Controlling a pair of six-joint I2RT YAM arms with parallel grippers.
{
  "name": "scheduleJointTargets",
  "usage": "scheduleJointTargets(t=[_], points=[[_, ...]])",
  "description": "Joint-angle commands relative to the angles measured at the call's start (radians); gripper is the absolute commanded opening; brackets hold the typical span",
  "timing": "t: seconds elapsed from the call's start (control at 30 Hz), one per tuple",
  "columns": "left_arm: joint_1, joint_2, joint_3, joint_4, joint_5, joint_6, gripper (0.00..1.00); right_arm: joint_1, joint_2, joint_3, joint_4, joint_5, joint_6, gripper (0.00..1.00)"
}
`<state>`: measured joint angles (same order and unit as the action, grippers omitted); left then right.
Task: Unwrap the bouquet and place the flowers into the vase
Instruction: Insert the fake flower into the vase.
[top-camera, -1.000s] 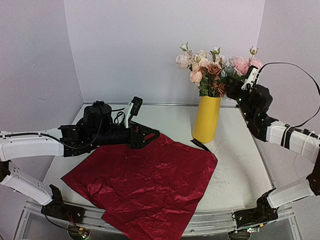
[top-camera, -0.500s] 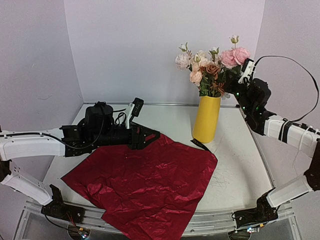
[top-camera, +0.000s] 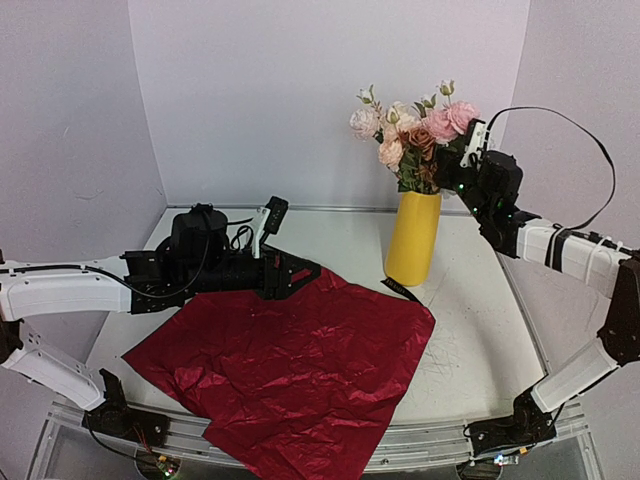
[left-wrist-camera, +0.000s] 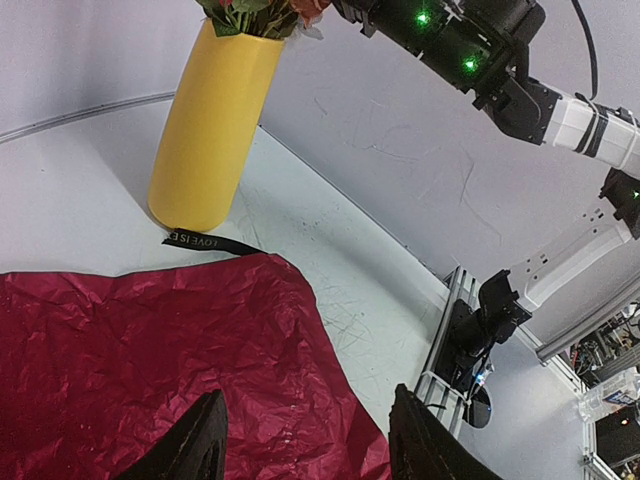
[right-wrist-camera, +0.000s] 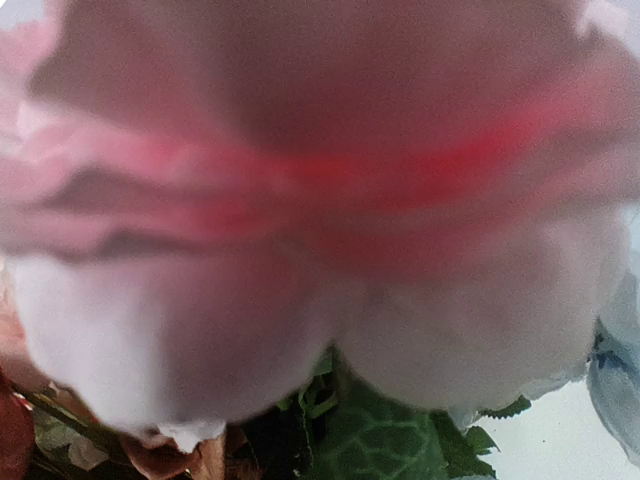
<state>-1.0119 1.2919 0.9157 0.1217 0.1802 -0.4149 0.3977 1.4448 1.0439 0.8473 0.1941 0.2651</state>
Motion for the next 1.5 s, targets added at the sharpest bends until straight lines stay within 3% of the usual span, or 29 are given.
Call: scheduleJointTargets(t=[0.0,0.3,0.57,0.83,1.0,1.2,1.47], points=[[-0.004,-0.008,0.015,0.014,-0.004,0.016,0.56,-0.004,0.006,0.01,-0.012,0.007,0.027,0.0],[-0.004,-0.006,0.015,0.015,-0.009,0.009,0.56,-0.003,-0.1,0.034,-0.06,0.001,0.009,0.29],[-0.004,-0.011,0.007,0.01,-0.044,-0.01,0.56,-0.003,-0.234,-0.03,-0.104,-0.012,0.008,0.73],[-0.004,-0.025,0.0,-0.014,-0.094,-0.038,0.56,-0.003,-0.347,-0.096,-0.208,-0.019,0.017,0.97],[-0.004,-0.032,-0.001,-0.051,-0.177,-0.067,0.56,-0.003,-0.379,-0.103,-0.296,-0.063,-0.004,0.98],[-0.004,-0.029,0.001,-0.072,-0.218,-0.09,0.56,-0.004,-0.299,-0.021,-0.434,-0.079,-0.007,0.98],[-0.003,-0.047,-0.009,-0.098,-0.249,-0.104,0.56,-0.004,-0.265,-0.024,-0.449,-0.091,0.015,0.98]])
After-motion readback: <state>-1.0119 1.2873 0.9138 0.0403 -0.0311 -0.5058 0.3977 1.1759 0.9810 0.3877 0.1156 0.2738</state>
